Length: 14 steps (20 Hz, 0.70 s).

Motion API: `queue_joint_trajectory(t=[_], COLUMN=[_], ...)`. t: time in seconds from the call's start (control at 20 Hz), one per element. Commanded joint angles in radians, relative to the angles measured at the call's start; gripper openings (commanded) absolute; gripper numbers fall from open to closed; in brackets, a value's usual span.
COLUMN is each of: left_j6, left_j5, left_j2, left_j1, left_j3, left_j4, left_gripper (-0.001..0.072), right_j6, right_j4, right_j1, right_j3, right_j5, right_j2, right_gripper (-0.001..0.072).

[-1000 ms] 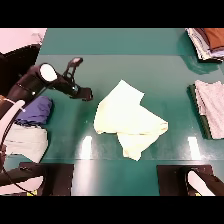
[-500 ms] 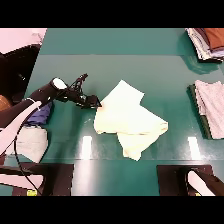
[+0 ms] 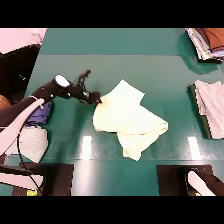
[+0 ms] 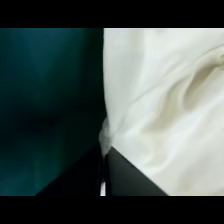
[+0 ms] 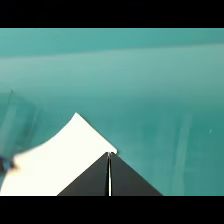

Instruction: Fold the shirts.

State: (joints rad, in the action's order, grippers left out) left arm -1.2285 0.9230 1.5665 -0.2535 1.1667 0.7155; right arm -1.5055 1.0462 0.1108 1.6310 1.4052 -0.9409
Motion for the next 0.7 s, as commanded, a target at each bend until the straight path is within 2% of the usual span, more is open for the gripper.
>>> queue_joint_trajectory(t=[0.0, 0.15, 0.3, 0.4, 0.5, 0.65], left_j6=[-0.005, -0.002, -0.002, -0.002, -0.005, -0.005], left_j5=[0.05, 0.049, 0.049, 0.064, 0.068, 0.066], left_j2=[-0.087, -0.191, -0.252, -0.256, -0.256, -0.256], left_j1=[0.084, 0.153, 0.172, 0.172, 0.172, 0.172], left_j3=[0.102, 0.174, 0.192, 0.193, 0.193, 0.193], left_j4=[0.027, 0.116, 0.221, 0.237, 0.243, 0.244], left_gripper=[0.0022, 0.0022, 0.0022, 0.0022, 0.0022, 0.0022], right_j6=[-0.001, -0.008, -0.046, -0.045, -0.04, -0.037], right_j4=[0.002, 0.001, -0.014, -0.087, -0.176, -0.19], right_j1=[0.0, 0.0, -0.01, -0.055, -0.148, -0.341], right_j3=[-0.06, -0.3, -0.644, -0.867, -1.052, -1.181], right_j5=[0.092, 0.073, -0.009, -0.059, -0.138, -0.251], right_j2=[0.0, 0.04, 0.098, 0.105, 0.078, -0.011], right_gripper=[0.0013, 0.0013, 0.003, 0.0407, 0.0409, 0.0408])
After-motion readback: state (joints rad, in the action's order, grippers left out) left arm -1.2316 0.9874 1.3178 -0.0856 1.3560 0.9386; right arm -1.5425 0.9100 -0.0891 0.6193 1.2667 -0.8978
